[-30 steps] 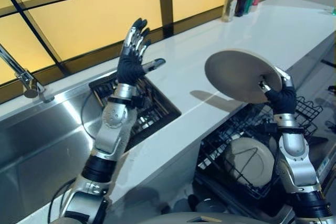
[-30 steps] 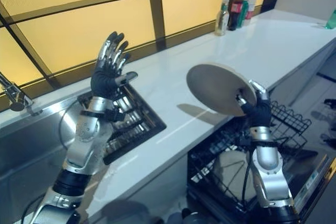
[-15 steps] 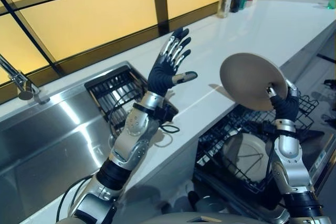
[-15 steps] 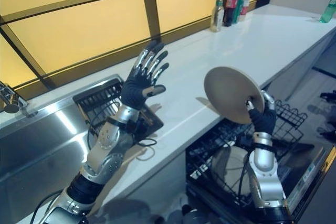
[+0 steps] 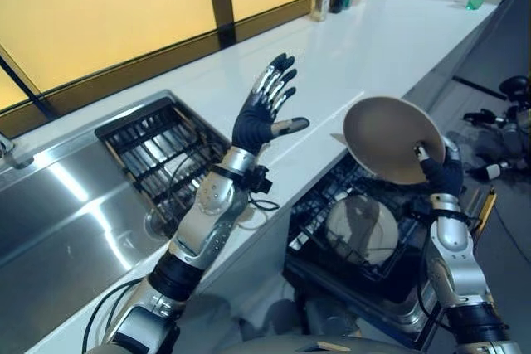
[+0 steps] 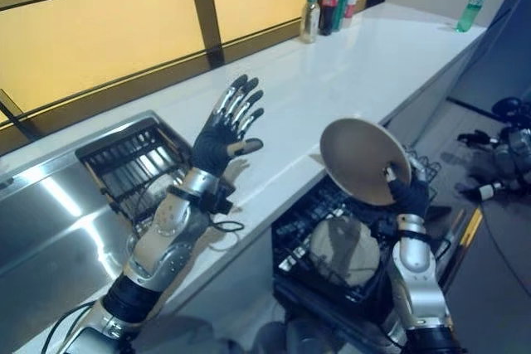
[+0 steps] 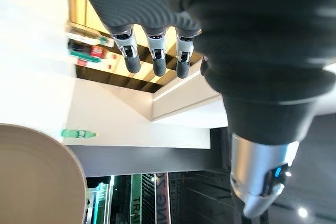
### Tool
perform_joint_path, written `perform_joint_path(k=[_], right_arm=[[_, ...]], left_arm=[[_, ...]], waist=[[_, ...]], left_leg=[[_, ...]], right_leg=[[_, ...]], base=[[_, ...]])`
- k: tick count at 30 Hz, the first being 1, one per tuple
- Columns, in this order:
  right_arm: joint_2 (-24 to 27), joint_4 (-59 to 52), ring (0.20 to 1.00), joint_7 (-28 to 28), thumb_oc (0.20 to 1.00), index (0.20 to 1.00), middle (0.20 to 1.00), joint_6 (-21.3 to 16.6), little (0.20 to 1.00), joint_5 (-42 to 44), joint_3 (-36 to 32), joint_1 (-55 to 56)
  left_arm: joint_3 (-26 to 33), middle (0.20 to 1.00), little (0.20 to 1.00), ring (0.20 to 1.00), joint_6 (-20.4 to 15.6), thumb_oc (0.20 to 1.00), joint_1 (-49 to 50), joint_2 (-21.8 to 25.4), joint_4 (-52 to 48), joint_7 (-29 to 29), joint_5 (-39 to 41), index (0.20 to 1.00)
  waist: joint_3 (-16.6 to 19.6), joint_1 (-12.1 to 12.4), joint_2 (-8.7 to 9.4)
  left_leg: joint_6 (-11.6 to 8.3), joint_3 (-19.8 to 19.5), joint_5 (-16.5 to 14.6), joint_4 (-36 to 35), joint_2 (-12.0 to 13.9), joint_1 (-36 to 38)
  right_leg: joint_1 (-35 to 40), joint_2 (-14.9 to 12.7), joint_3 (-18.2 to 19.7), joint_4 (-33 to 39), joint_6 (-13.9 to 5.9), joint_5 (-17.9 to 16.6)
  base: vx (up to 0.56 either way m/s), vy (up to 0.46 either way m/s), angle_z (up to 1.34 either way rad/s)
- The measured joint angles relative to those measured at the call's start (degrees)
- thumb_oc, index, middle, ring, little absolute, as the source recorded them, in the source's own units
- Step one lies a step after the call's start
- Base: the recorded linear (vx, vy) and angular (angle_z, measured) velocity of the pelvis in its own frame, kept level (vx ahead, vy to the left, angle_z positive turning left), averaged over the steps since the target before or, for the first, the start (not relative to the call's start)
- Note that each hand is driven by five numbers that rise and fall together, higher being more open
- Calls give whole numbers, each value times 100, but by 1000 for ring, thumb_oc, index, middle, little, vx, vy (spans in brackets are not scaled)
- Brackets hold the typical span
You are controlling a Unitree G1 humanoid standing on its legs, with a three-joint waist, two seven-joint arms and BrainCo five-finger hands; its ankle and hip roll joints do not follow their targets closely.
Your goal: Pick up plates and place into dishwasher.
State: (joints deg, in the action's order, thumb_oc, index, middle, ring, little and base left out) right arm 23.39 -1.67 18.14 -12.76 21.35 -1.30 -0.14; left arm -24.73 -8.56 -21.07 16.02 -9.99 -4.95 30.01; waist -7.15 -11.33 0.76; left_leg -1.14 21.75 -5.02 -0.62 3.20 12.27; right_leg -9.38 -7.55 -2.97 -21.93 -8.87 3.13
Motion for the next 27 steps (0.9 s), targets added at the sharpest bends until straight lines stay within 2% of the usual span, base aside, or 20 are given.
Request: perform_joint_path(k=[1,2,3,4,5,6,8,9,10,11,13,14,15,20,23,27], right_arm=[[15,6,200,0,200,200,200,7,200,32,177,-122],[19,7,200,-9,200,200,200,7,200,32,346,-242],[38,3,200,-31,200,200,200,16,200,34,454,-359],[26,8,200,-60,200,200,200,53,200,39,471,-425],[-5,13,200,-70,200,200,200,109,200,66,526,-400],[2,9,200,-83,200,200,200,153,200,73,584,-345],[11,38,200,-94,200,200,200,177,200,73,578,-301],[18,51,200,-103,200,200,200,188,200,72,634,-347],[29,62,200,-122,200,200,200,207,200,69,722,-401],[88,81,200,-131,200,200,200,268,200,67,848,-524],[94,83,200,-158,200,200,200,348,200,62,1057,-699],[97,82,200,-157,200,200,200,395,200,58,1095,-749],[98,98,200,-146,200,200,200,423,200,58,1091,-736],[123,534,200,-216,200,200,200,450,200,57,1068,-713],[94,779,200,-295,200,200,200,450,200,-104,1073,-689],[112,1182,200,-286,200,200,200,448,200,-399,1067,-698]], left_arm=[[-3,1000,1000,1000,5,1000,0,60,114,-13,0,1000],[-2,1000,1000,1000,14,1000,-2,84,195,-16,0,1000],[-9,1000,1000,1000,26,1000,-14,78,208,-15,0,1000],[-37,1000,1000,1000,33,1000,-34,25,208,-2,0,1000],[-61,1000,1000,1000,38,1000,14,23,209,6,0,1000],[-68,1000,1000,1000,48,1000,43,21,216,12,0,1000],[-82,1000,1000,1000,30,1000,55,35,163,39,2,1000],[-82,1000,1000,1000,23,1000,70,51,95,4,0,1000],[-92,1000,1000,1000,7,1000,119,152,30,-48,0,1000],[-115,1000,1000,1000,-12,1000,221,138,18,-121,0,1000],[-48,1000,1000,1000,-11,1000,363,150,27,-137,7,1000],[-2,1000,1000,1000,-11,1000,422,144,30,-102,19,1000],[31,1000,1000,1000,-14,1000,457,148,33,-31,50,1000],[125,1000,1000,1000,-77,1000,646,225,33,243,124,1000],[114,1000,1000,1000,-79,1000,795,259,42,379,125,1000],[89,1000,1000,1000,-77,1000,945,271,168,626,194,1000]], waist=[[-11,78,45],[-34,166,96],[-29,220,83],[-16,253,-43],[-17,310,-43],[-40,225,8],[2,291,23],[20,337,20],[48,439,129],[70,557,70],[60,735,45],[71,737,-10],[73,732,-12],[101,759,48],[108,791,76],[131,879,100]], left_leg=[[-16,-12,-14,193,-1,-48],[81,-110,-144,419,34,-253],[144,-390,-175,223,-107,-361],[177,-669,64,-85,-175,-363],[39,-671,148,-191,-125,-211],[-45,-635,143,-165,-58,-158],[-102,-611,72,-140,14,-144],[-128,-651,16,-75,34,-198],[-112,-909,-86,69,-174,-165],[98,-1690,-197,244,-384,-213],[113,-1931,-283,441,-413,-349],[121,-1977,-359,416,-397,-353],[91,-2008,-378,423,-415,-364],[231,-2025,-317,517,-565,-462],[257,-2040,-281,567,-586,-509],[250,-2141,-291,591,-594,-540]], right_leg=[[162,96,-65,312,135,8],[213,140,96,585,266,-80],[266,217,190,926,432,-192],[325,349,289,1264,586,-387],[431,447,330,1494,632,-527],[607,423,127,1684,580,-544],[607,415,-119,1857,451,-480],[502,453,-132,1617,428,-443],[354,455,65,1377,684,-444],[273,547,375,1338,768,-542],[258,605,660,1448,772,-714],[252,646,706,1506,758,-768],[253,634,707,1541,731,-812],[309,339,561,1787,566,-836],[314,277,536,1811,416,-883],[332,270,458,1803,533,-995]], base=[[37,-164,-74],[74,-187,-80],[91,-180,-92],[89,-146,-103],[86,-118,-80],[91,-103,-60],[58,-55,-48],[29,-28,-73],[41,-6,-96],[43,25,-109],[50,48,-89],[31,33,-43],[25,27,-21],[10,-3,7],[16,-40,6],[40,-69,12]])
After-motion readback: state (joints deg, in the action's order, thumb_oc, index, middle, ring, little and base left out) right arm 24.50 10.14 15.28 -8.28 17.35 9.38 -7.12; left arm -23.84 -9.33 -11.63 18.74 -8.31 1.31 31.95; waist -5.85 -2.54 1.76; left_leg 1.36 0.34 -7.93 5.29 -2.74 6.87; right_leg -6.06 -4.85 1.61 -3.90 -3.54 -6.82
